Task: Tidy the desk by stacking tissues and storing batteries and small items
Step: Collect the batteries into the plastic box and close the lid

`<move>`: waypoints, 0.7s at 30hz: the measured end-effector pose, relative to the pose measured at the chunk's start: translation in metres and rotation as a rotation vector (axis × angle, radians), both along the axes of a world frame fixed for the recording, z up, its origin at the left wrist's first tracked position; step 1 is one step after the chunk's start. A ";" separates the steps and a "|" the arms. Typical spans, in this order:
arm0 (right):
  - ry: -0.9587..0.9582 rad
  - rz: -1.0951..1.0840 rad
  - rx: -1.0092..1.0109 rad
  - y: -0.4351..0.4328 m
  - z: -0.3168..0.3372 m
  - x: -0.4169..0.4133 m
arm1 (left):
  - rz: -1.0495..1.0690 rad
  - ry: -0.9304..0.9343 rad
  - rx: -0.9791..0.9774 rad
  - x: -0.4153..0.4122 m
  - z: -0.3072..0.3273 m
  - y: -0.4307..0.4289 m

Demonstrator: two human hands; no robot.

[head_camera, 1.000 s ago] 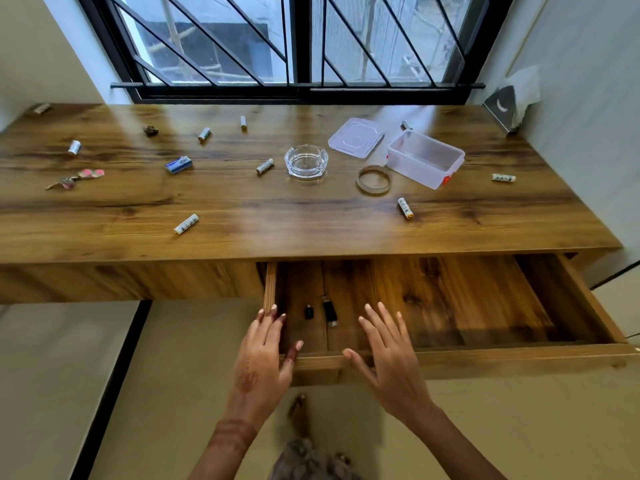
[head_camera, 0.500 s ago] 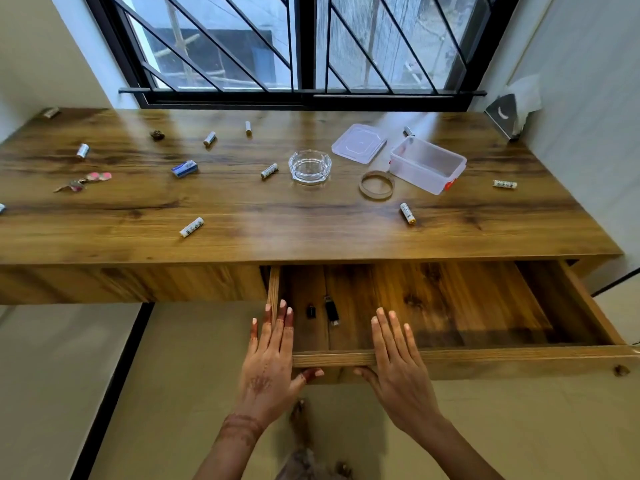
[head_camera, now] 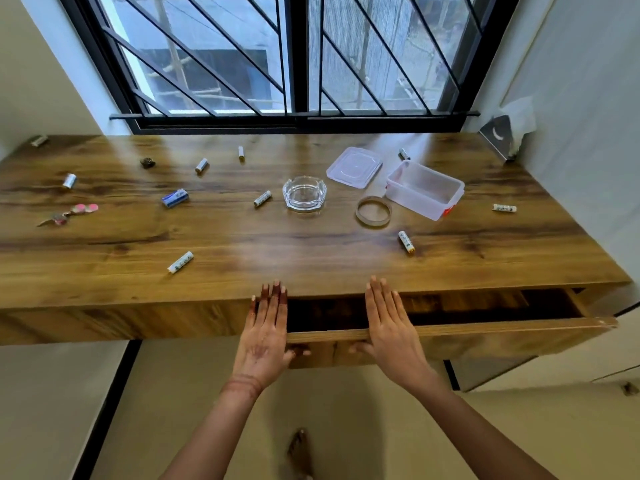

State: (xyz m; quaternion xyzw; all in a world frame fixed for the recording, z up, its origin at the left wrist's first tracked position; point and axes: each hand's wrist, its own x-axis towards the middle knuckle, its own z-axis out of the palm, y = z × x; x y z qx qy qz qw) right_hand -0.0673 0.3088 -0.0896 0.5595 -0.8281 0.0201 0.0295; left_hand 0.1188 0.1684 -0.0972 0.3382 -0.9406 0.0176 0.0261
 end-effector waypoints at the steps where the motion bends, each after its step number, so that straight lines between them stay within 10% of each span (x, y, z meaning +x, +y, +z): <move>1: 0.004 0.008 0.005 -0.008 0.001 -0.005 | 0.001 -0.015 -0.021 -0.006 0.002 -0.007; 21: 0.127 -0.005 -0.103 -0.057 -0.007 -0.031 | 0.040 -0.045 -0.140 -0.039 0.008 -0.028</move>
